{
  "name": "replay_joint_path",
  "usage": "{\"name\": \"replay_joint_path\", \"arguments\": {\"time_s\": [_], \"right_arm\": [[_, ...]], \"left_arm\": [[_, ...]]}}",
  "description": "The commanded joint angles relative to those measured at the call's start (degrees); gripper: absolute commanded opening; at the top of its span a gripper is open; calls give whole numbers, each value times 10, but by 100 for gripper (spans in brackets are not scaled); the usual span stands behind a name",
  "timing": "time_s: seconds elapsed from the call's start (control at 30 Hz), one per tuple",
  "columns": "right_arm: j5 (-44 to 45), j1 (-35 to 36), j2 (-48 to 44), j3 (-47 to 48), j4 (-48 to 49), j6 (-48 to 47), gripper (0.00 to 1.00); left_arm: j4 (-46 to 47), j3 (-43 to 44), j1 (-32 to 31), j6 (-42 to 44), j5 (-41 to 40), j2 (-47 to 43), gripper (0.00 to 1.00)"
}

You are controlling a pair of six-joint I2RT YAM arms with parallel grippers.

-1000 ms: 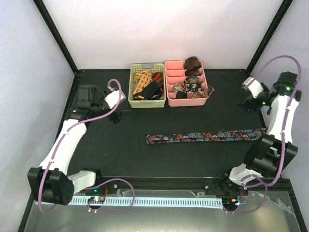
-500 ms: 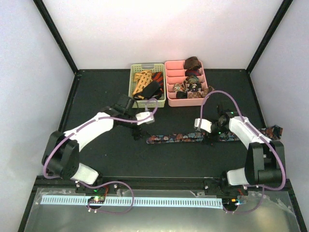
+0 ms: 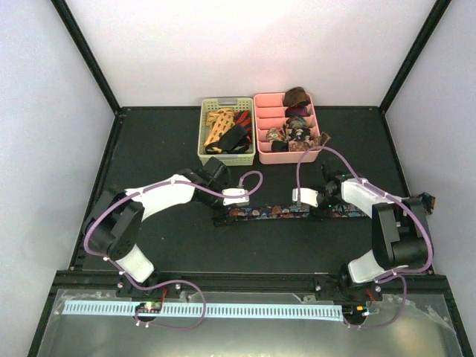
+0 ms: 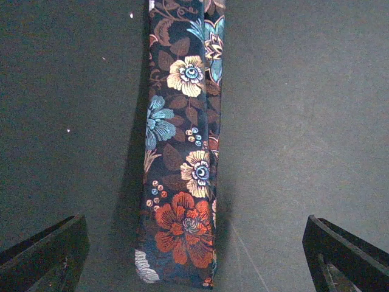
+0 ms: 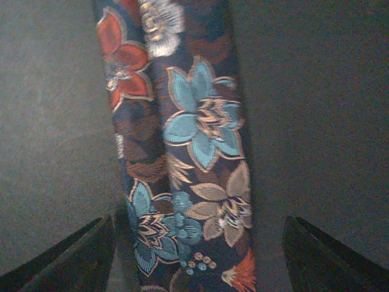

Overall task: Roll the ties
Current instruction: Adjust the tie at the center of the board.

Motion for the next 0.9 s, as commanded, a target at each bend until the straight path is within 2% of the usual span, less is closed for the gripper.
{"name": "replay_joint_path", "arguments": {"time_s": [0.0,0.27,0.5,0.57,0.7,0.87], "right_arm": [[32,13,2,-25,33,-12,73],[49,21,5,-46,40,-11,55],[59,25,-34,-76,55,-13,44],[61,25,-35,-77,57,-10,47],[45,25,-41,-63,40,9,64],[-18,26,-82,-26,-3,65,74]], "left_arm": [[5,13,-6,-6,-11,14,99],[10,8,-5,-10,-9,14,99],[28,-20,-5,19,-4,-8,90],[30,-30,-5,37,-1,-13,86],[43,-40,-7,60,0,-12,80],[72,-43,-19,60,-23,1,68]]}}
